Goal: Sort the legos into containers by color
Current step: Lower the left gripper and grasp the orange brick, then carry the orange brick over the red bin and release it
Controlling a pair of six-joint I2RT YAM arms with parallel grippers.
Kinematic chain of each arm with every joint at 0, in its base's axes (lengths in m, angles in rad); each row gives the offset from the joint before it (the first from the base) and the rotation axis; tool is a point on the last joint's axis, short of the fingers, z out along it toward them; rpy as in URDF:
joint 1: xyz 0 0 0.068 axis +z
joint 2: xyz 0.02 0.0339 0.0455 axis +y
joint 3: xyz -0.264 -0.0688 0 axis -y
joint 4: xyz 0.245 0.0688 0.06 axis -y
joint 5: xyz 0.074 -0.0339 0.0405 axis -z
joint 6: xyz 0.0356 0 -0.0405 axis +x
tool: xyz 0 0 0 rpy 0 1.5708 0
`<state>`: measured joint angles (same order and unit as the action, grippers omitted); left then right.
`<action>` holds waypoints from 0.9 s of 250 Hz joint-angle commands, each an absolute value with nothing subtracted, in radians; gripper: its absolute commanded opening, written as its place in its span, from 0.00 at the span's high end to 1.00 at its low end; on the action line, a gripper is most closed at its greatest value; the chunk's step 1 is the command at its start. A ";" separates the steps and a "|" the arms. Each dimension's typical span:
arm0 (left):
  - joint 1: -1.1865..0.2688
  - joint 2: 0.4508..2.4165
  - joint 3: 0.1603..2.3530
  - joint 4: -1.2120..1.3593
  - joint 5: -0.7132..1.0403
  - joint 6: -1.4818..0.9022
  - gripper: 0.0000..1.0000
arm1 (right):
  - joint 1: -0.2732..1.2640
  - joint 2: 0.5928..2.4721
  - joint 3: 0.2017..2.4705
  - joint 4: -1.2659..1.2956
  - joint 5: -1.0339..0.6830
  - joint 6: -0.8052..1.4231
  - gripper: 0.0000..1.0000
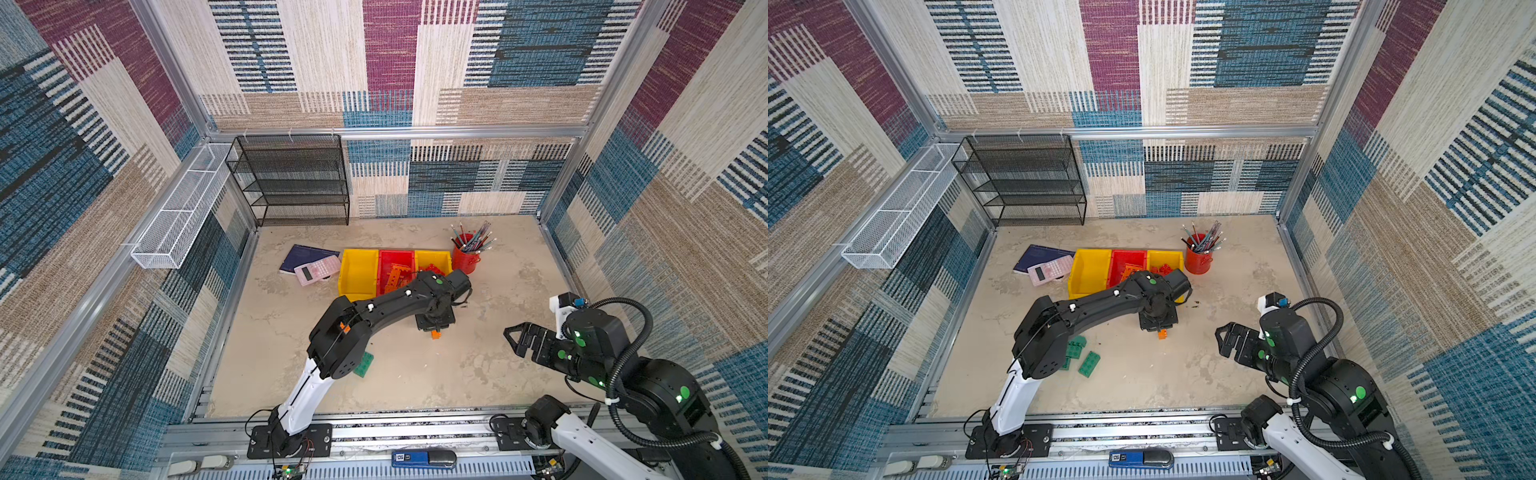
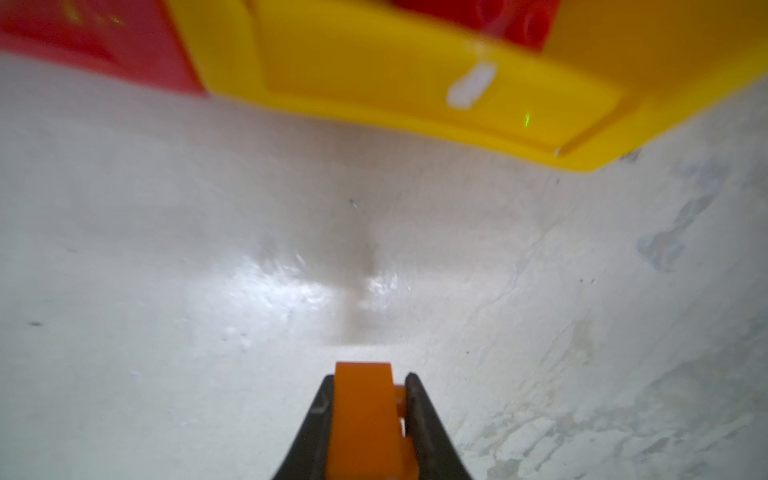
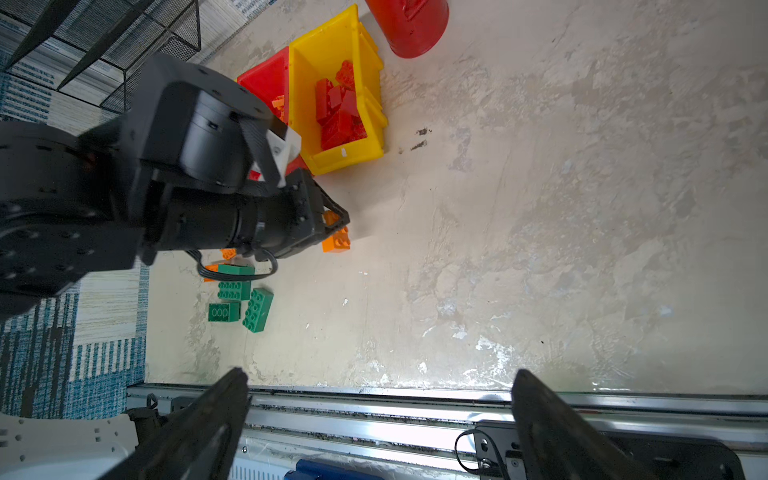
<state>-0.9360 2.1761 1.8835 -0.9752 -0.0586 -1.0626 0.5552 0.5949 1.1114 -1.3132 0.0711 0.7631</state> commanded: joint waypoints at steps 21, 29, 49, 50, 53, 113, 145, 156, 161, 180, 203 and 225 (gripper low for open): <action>-0.816 2.117 2.007 -1.088 -0.233 -0.869 0.84 | 0.555 0.624 1.082 -1.202 0.054 0.780 0.00; -0.791 2.120 2.039 -1.104 -0.251 -0.845 0.83 | 0.555 0.630 1.077 -1.187 0.052 0.782 0.00; -0.726 2.148 2.116 -1.129 -0.259 -0.801 0.83 | 0.556 0.650 1.059 -1.141 0.051 0.787 0.00; -0.724 2.149 2.120 -1.130 -0.259 -0.800 0.83 | 0.556 0.651 1.058 -1.139 0.052 0.788 0.00; -0.715 2.155 2.132 -1.133 -0.259 -0.794 0.83 | 0.555 0.656 1.057 -1.132 0.051 0.789 0.00; -0.613 2.303 2.333 -1.169 -0.199 -0.708 0.81 | 0.556 0.759 1.044 -1.006 0.052 0.806 0.00; -0.581 2.346 2.357 -1.150 -0.150 -0.686 0.66 | 0.556 0.840 1.041 -0.924 0.025 0.780 0.00; -0.570 2.352 2.355 -1.143 -0.137 -0.677 0.55 | 0.555 0.878 1.047 -0.893 0.013 0.777 0.00; -0.564 2.355 2.356 -1.137 -0.124 -0.672 0.50 | 0.557 0.897 1.049 -0.879 0.006 0.775 0.00; -0.539 2.363 2.360 -1.128 -0.061 -0.648 0.37 | 0.556 0.977 1.077 -0.835 -0.016 0.770 0.00; -0.513 2.358 2.374 -1.147 0.001 -0.618 0.33 | 0.557 1.064 1.121 -0.794 -0.034 0.760 0.00; -0.499 2.309 2.337 -1.147 0.017 -0.586 0.33 | 0.556 1.150 1.171 -0.771 -0.046 0.742 0.00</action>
